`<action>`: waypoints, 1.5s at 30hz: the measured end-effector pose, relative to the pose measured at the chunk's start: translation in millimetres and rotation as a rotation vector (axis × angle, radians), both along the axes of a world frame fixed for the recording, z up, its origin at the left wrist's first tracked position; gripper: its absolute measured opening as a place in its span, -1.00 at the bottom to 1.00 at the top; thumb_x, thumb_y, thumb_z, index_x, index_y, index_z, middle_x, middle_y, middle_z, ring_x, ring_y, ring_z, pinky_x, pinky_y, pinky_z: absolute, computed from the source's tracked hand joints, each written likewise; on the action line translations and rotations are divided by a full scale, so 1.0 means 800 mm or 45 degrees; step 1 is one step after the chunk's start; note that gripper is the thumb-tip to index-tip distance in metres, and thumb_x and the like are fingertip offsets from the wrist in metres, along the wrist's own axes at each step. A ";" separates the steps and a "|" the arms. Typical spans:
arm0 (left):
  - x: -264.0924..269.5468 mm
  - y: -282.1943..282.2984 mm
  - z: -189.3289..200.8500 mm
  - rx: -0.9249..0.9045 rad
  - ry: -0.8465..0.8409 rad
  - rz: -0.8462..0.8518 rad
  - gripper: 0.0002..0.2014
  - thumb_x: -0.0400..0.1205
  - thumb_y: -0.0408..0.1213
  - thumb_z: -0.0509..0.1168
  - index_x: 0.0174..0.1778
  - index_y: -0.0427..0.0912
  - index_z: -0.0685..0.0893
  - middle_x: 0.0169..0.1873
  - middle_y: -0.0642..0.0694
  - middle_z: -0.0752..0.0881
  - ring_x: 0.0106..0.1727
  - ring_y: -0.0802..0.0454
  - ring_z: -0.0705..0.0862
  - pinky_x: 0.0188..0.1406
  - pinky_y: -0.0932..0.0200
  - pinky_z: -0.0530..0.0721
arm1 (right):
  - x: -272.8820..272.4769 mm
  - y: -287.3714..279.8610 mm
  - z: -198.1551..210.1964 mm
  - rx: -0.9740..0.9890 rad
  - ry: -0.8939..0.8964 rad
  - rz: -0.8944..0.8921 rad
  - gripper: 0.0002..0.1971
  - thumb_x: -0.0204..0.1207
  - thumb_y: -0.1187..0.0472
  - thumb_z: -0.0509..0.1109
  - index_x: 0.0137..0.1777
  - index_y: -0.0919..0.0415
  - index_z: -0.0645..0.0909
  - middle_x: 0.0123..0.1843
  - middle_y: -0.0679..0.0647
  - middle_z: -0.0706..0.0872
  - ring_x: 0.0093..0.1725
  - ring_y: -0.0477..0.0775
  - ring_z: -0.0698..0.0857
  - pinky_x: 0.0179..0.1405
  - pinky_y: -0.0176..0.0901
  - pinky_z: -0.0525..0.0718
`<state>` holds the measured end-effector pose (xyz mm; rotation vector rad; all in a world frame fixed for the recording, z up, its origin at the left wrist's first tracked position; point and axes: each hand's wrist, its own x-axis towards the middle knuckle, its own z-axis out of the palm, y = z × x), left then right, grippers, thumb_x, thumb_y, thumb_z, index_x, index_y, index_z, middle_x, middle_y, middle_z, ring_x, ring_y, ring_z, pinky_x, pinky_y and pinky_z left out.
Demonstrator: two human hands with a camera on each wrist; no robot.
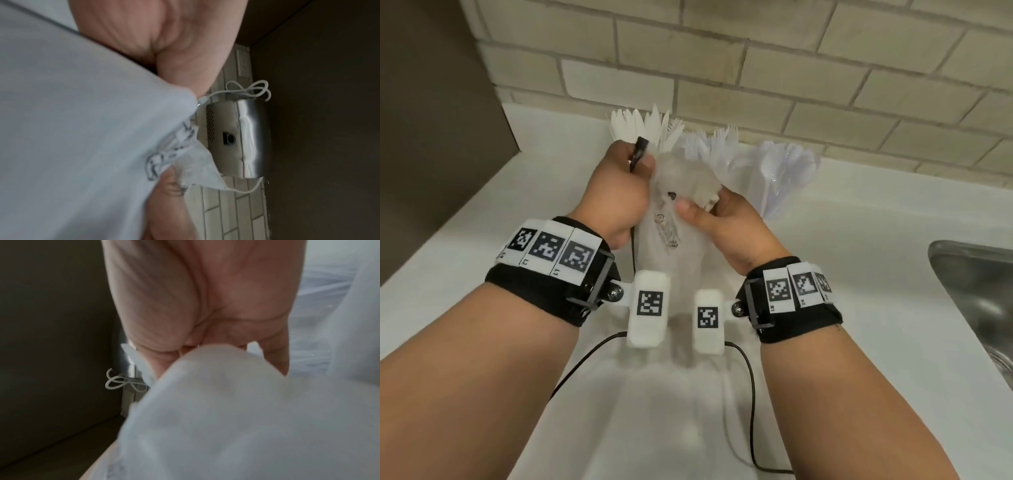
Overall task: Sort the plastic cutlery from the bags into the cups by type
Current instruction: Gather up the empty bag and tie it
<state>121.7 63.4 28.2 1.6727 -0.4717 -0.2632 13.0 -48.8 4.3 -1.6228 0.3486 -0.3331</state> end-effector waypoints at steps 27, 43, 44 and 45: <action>-0.018 0.058 -0.042 -0.296 0.601 -0.365 -0.66 0.62 -0.47 0.28 0.24 -0.01 0.54 -0.03 -0.04 0.80 -0.37 0.06 0.68 -0.75 0.36 0.37 | -0.038 0.011 -0.005 0.352 -0.039 -0.367 -0.66 0.54 0.57 0.19 0.06 0.14 0.62 -0.32 0.17 0.74 -0.67 0.08 0.48 -0.72 -0.28 0.38; -0.024 0.066 -0.040 -0.727 0.960 -0.412 -0.57 0.46 -0.57 0.30 0.27 -0.30 0.57 -0.27 -0.15 0.75 -0.44 0.09 0.74 -0.67 0.37 0.59 | -0.058 0.036 -0.007 0.879 0.003 0.238 -0.61 0.29 0.22 0.61 0.07 0.11 0.55 0.00 0.14 0.74 -0.10 0.14 0.75 0.06 0.18 0.69; -0.021 0.068 -0.041 -0.759 0.970 -0.438 -0.51 0.35 -0.51 0.44 0.24 -0.33 0.63 -0.19 -0.19 0.78 -0.33 0.04 0.79 -0.55 0.32 0.69 | -0.057 0.038 -0.006 0.773 -0.026 0.178 -0.63 0.29 0.42 0.57 -0.02 0.10 0.53 -0.05 0.16 0.74 -0.16 0.12 0.75 -0.09 0.05 0.74; -0.020 0.071 -0.040 -0.770 0.972 -0.485 -0.43 0.21 -0.43 0.56 0.18 -0.34 0.69 -0.12 -0.22 0.80 -0.22 -0.03 0.81 -0.40 0.26 0.76 | -0.055 0.037 -0.004 0.672 -0.057 0.093 -0.59 0.27 0.54 0.52 -0.04 0.10 0.50 -0.06 0.18 0.72 -0.18 0.12 0.74 -0.19 -0.02 0.75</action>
